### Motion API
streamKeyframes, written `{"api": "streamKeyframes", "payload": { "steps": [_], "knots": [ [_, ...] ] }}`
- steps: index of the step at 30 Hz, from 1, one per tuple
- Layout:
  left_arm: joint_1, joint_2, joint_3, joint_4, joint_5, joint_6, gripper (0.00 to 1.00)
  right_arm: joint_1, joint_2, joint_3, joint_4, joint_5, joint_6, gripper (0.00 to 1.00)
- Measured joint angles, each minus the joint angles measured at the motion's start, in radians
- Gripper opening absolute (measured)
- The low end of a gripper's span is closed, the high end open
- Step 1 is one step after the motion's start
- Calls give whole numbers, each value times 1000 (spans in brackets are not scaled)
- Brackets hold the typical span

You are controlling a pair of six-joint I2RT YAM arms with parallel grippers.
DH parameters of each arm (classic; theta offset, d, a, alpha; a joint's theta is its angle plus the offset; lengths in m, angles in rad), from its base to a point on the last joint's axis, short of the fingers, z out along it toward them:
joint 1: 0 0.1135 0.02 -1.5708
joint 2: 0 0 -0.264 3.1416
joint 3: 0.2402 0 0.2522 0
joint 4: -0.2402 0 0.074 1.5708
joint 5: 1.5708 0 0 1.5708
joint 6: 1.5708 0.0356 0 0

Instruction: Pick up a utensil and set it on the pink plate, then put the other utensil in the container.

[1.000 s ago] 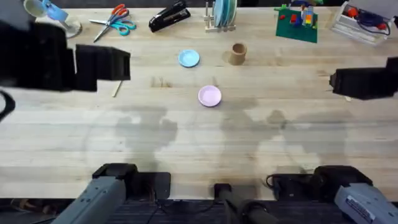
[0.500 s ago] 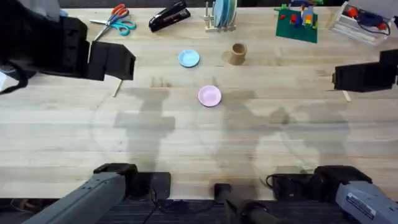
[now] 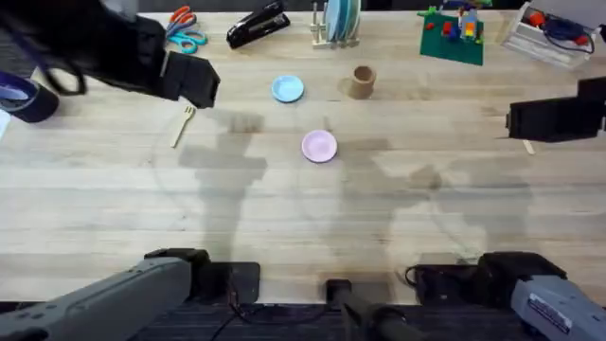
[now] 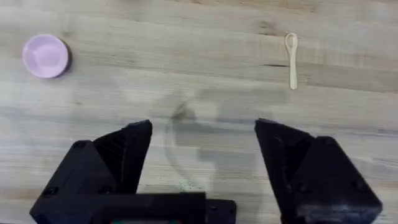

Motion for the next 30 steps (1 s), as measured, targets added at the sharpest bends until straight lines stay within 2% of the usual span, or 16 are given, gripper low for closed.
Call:
{"api": "streamKeyframes", "payload": {
  "steps": [2, 5, 10, 16, 19, 23, 30],
  "knots": [
    [16, 9, -52, 55, -5, 6, 993, 0, 0, 0, 0, 0, 0, 995],
    [65, 10, -143, 138, -10, 24, 992, 0, 0, 0, 0, 0, 0, 995],
    [183, 13, -301, 332, -5, 56, 993, 0, 0, 0, 0, 0, 0, 995],
    [285, 14, -415, 520, 18, 177, 993, 0, 0, 0, 0, 3, 0, 994],
    [321, 18, -430, 559, 23, 237, 992, 0, 0, 0, 0, 3, 0, 993],
    [364, 63, -430, 567, 59, 278, 991, 0, 0, 0, 0, 3, 0, 993],
    [375, 231, -430, 597, 120, 295, 992, 0, 0, 0, 0, 3, 0, 993]
  ]
}}
